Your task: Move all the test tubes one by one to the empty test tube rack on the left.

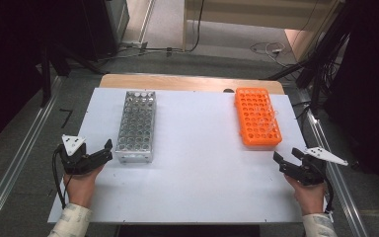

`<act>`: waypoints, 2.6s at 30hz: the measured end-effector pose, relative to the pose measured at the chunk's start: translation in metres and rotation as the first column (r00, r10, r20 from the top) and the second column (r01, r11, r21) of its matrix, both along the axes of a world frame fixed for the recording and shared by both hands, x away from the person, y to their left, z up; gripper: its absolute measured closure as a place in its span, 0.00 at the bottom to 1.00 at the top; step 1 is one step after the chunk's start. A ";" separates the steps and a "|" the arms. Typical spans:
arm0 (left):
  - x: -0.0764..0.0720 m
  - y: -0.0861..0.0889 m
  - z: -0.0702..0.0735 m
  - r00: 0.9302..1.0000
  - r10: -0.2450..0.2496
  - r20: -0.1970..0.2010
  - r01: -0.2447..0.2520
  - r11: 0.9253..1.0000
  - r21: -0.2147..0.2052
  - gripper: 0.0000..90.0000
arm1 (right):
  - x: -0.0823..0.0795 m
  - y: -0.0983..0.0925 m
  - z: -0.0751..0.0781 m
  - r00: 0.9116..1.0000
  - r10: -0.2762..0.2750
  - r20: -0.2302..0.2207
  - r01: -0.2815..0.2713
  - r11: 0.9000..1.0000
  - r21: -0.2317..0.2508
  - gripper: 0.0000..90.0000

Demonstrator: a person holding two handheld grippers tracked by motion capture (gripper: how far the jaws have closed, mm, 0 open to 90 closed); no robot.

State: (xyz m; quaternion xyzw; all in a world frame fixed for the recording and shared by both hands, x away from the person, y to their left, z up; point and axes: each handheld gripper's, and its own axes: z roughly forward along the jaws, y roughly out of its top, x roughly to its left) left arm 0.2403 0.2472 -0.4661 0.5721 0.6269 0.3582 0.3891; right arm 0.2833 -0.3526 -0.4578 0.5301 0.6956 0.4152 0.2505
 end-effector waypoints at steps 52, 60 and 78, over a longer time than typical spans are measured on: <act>0.000 -0.003 -0.001 1.000 -0.001 -0.012 0.001 1.000 0.028 0.07 | 0.059 0.025 -0.005 1.000 -0.013 0.012 0.013 1.000 -0.015 0.39; 0.000 -0.003 -0.001 1.000 0.002 -0.013 -0.002 1.000 0.028 0.07 | 0.066 0.034 -0.009 1.000 -0.005 0.013 0.006 1.000 -0.027 0.61; 0.000 -0.003 -0.001 1.000 -0.001 -0.016 0.002 1.000 0.030 0.07 | 0.075 0.041 -0.015 1.000 -0.007 0.017 0.008 0.999 -0.050 0.77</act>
